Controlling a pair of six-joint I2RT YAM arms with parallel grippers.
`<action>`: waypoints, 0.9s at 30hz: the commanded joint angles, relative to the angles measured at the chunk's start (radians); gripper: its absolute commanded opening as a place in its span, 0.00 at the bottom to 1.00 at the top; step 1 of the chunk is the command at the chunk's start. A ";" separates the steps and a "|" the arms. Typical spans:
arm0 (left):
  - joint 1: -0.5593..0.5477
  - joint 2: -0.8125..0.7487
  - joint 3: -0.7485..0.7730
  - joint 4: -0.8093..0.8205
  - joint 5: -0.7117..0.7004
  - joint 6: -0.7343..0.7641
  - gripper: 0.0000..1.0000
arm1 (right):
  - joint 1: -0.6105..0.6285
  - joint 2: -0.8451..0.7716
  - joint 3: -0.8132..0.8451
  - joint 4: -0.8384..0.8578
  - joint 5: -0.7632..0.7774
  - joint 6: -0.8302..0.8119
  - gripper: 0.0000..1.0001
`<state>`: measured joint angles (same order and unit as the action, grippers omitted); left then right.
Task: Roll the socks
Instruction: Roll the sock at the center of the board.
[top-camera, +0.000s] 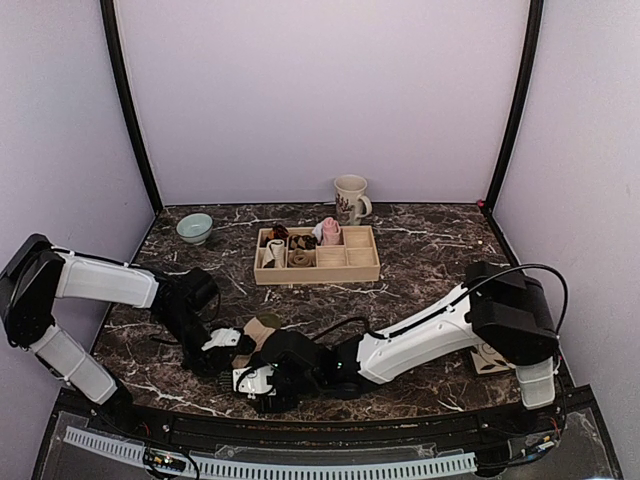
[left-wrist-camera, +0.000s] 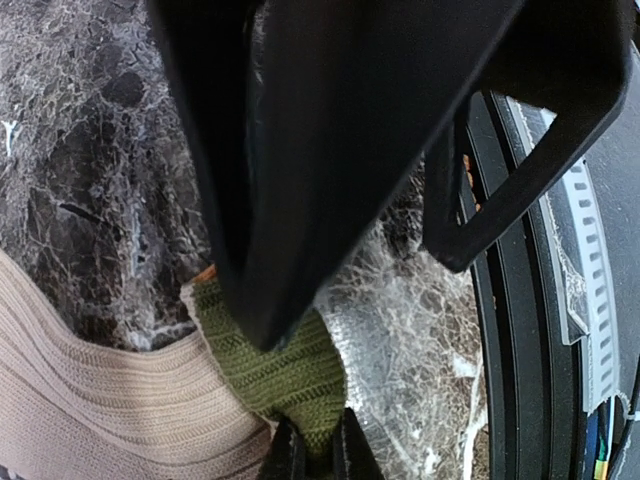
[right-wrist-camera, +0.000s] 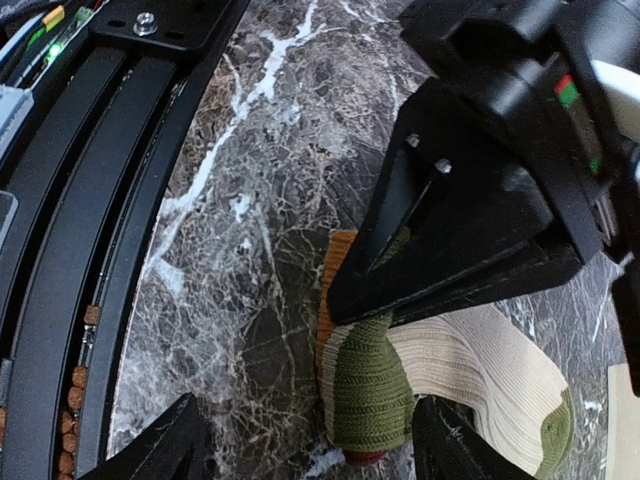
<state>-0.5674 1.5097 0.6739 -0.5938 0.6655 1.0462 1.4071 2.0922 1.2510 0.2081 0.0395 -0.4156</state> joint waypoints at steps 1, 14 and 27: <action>0.008 -0.020 -0.018 -0.080 0.007 0.047 0.00 | -0.002 0.052 0.066 0.036 -0.013 -0.112 0.69; 0.008 0.022 -0.002 -0.112 0.023 0.064 0.00 | -0.012 0.161 0.150 0.034 0.013 -0.139 0.46; 0.021 0.024 0.021 -0.090 0.012 0.004 0.41 | -0.006 0.184 0.141 -0.014 0.026 -0.072 0.20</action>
<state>-0.5537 1.5391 0.6842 -0.6735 0.7048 1.0901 1.3994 2.2414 1.3968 0.2272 0.0505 -0.5182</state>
